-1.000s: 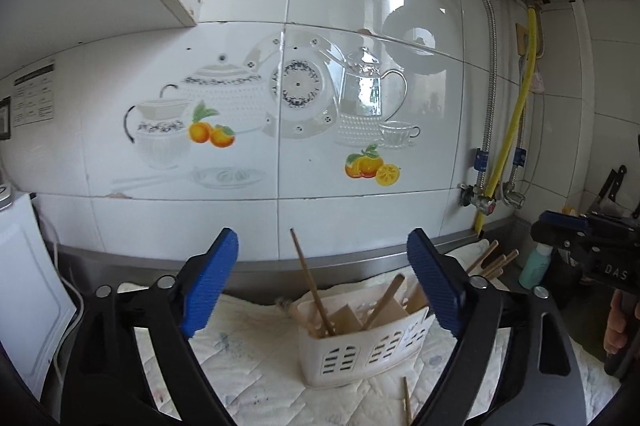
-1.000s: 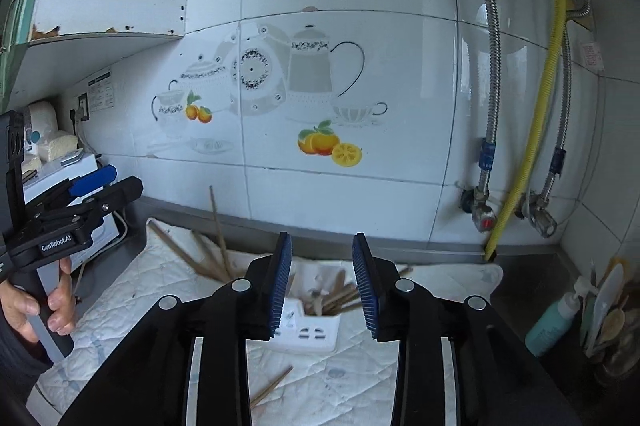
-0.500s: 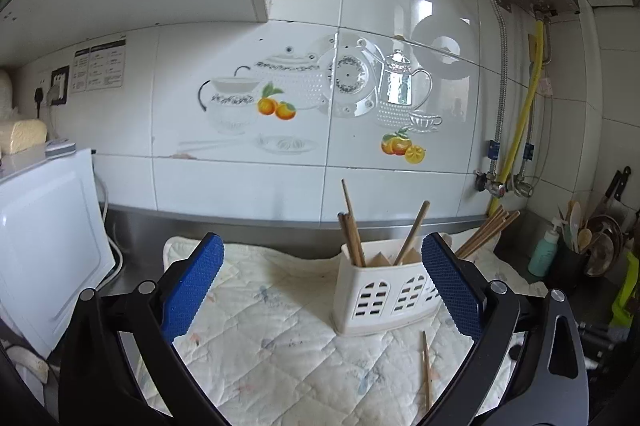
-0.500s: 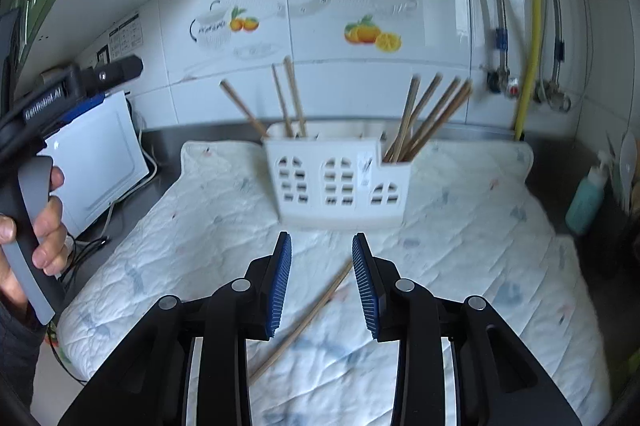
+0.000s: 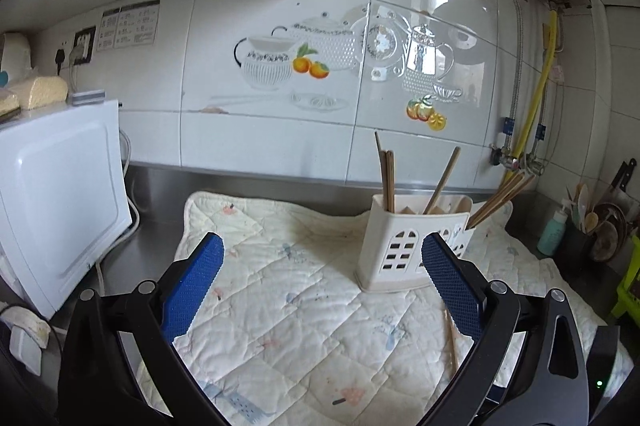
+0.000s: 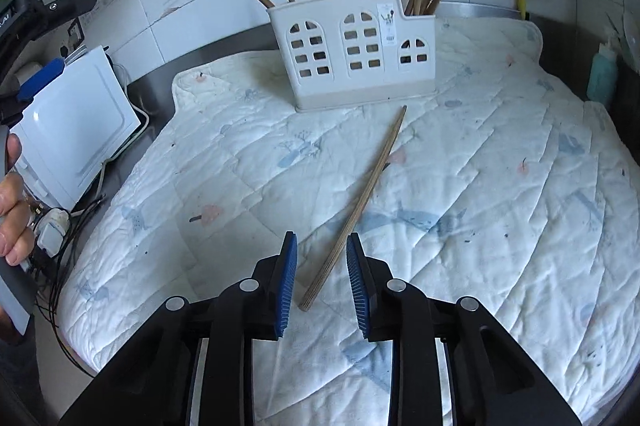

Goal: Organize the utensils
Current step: 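Lower the right tool to the last chopstick on the mat and grasp it, then lift the held chopstick with the right tool up over the holder, then insert the chopstick into the holder and open the right tool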

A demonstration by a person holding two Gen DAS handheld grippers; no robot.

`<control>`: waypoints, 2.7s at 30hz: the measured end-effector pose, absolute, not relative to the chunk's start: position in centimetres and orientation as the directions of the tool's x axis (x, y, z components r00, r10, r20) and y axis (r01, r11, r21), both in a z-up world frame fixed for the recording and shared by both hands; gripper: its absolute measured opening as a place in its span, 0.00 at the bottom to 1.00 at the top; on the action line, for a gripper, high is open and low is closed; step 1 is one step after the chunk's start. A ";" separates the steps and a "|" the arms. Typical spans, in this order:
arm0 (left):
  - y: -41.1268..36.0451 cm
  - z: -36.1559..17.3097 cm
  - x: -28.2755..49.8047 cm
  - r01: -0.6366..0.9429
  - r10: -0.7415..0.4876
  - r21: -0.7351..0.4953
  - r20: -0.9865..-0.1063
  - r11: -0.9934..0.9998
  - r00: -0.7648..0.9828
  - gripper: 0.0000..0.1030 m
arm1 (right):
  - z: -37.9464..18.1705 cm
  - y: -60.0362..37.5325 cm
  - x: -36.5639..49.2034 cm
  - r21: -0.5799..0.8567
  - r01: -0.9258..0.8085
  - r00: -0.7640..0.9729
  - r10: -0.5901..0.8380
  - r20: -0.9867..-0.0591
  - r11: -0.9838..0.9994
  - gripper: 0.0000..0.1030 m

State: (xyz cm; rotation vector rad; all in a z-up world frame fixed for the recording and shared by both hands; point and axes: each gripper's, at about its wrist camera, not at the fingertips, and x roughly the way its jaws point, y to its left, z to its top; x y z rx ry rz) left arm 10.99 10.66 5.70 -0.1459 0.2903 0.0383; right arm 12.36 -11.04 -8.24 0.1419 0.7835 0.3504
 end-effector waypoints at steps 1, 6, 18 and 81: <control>10.8 5.2 11.0 -0.052 0.007 -0.143 -0.299 0.988 0.954 0.95 | -8.5 -11.0 12.4 0.261 -0.247 0.649 0.359 -0.670 0.933 0.22; 10.6 3.1 11.2 -0.046 -0.005 -0.138 -0.346 0.989 0.938 0.95 | -9.9 -10.6 12.6 0.280 -0.210 0.633 0.348 -0.691 0.937 0.22; 10.7 -0.4 10.4 -0.071 0.000 -0.152 -0.422 0.986 0.906 0.95 | -10.2 -10.5 12.2 0.219 -0.179 0.662 0.283 -0.694 0.959 0.08; 6.7 -2.8 10.4 -0.093 0.006 -0.131 -0.548 0.987 0.836 0.95 | 11.0 -18.1 22.1 -0.008 -0.332 0.862 0.300 -0.408 0.943 0.39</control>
